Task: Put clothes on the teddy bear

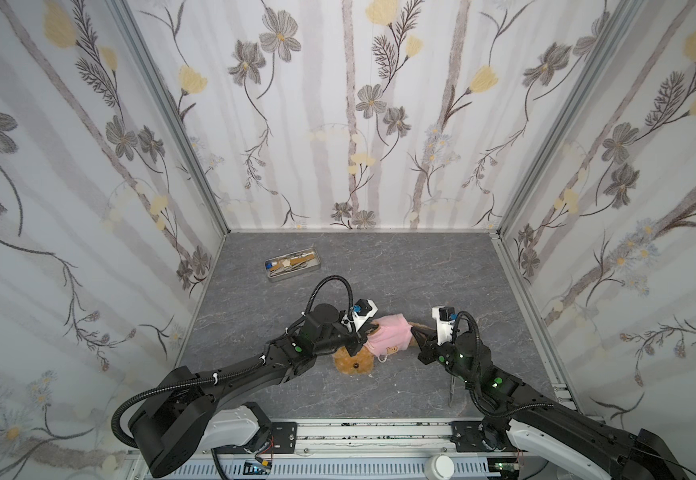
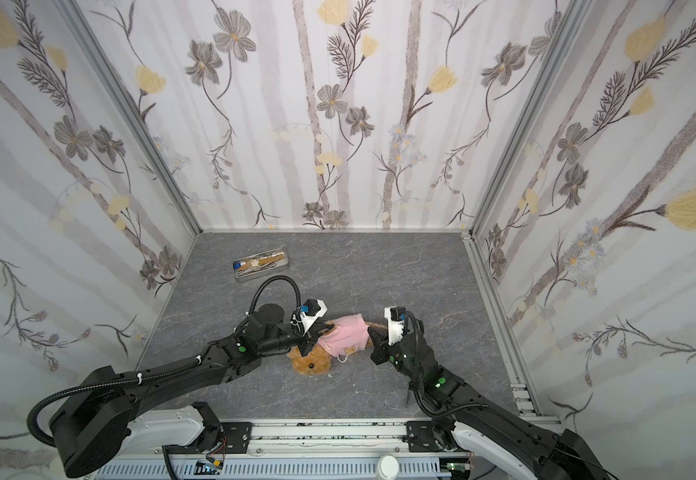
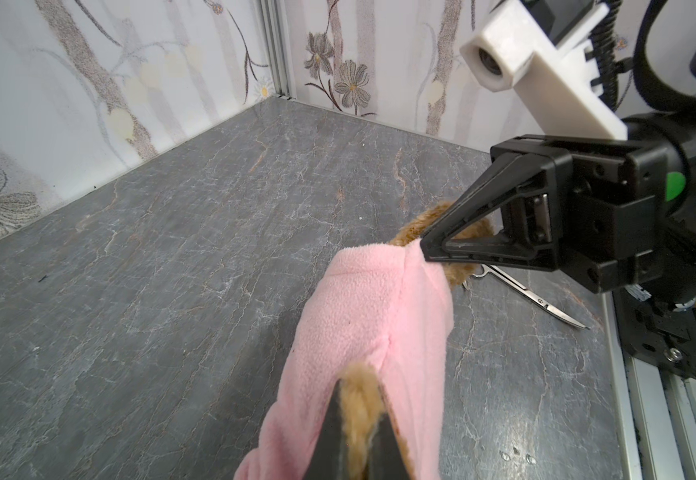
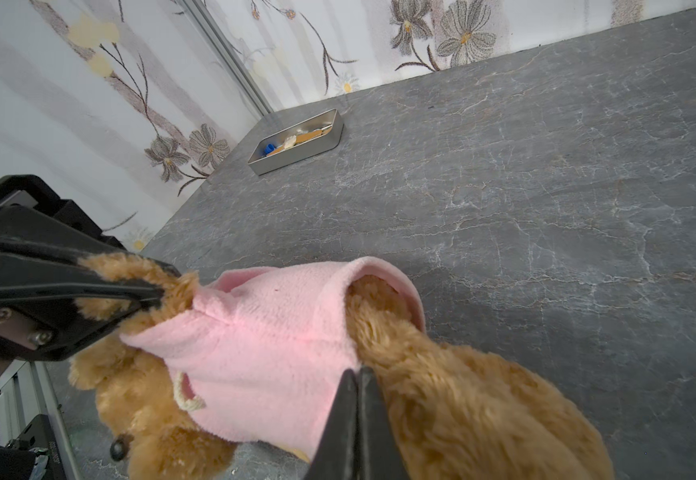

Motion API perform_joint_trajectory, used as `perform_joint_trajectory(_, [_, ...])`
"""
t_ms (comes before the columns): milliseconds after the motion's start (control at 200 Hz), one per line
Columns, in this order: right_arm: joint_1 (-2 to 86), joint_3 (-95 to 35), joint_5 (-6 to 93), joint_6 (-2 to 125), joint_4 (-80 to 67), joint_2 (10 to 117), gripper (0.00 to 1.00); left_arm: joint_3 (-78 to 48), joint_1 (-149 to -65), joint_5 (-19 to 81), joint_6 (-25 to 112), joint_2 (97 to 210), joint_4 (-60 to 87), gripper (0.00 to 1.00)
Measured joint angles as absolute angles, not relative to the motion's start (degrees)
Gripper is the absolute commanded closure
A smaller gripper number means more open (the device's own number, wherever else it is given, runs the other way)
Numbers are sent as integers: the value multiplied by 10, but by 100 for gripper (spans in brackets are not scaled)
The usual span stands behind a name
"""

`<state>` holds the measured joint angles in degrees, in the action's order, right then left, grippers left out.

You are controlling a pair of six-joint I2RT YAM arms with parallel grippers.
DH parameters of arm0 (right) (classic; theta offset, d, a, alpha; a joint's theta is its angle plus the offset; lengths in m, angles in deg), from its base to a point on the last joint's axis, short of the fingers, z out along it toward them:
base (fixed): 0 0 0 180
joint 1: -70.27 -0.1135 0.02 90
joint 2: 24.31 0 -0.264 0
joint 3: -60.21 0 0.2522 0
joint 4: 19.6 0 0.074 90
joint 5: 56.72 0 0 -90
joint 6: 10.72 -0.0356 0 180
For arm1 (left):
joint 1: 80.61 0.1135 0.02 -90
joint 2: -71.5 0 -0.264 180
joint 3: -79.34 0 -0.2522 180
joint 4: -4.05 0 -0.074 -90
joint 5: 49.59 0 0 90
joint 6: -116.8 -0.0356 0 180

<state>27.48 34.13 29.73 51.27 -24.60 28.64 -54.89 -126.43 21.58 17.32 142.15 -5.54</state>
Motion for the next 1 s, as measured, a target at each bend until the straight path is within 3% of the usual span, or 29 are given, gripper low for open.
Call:
perform_joint_trajectory(75, [275, 340, 297, 513, -232, 279, 100, -549, -1263, 216, 173, 1420, -55, 100])
perform_joint_trajectory(250, [277, 329, 301, 554, -217, 248, 69, -539, -1259, 223, 174, 1411, -52, 100])
perform_joint_trajectory(360, [278, 314, 334, 590, -218, 233, 57, -528, -1254, 230, 184, 1411, -37, 100])
perform_joint_trajectory(580, [277, 281, 358, 641, -212, 223, 50, -504, -1250, 237, 235, 1398, -16, 100])
perform_joint_trajectory(999, [279, 221, 295, 679, -169, 279, 38, -452, -1240, 246, 349, 1386, 53, 100])
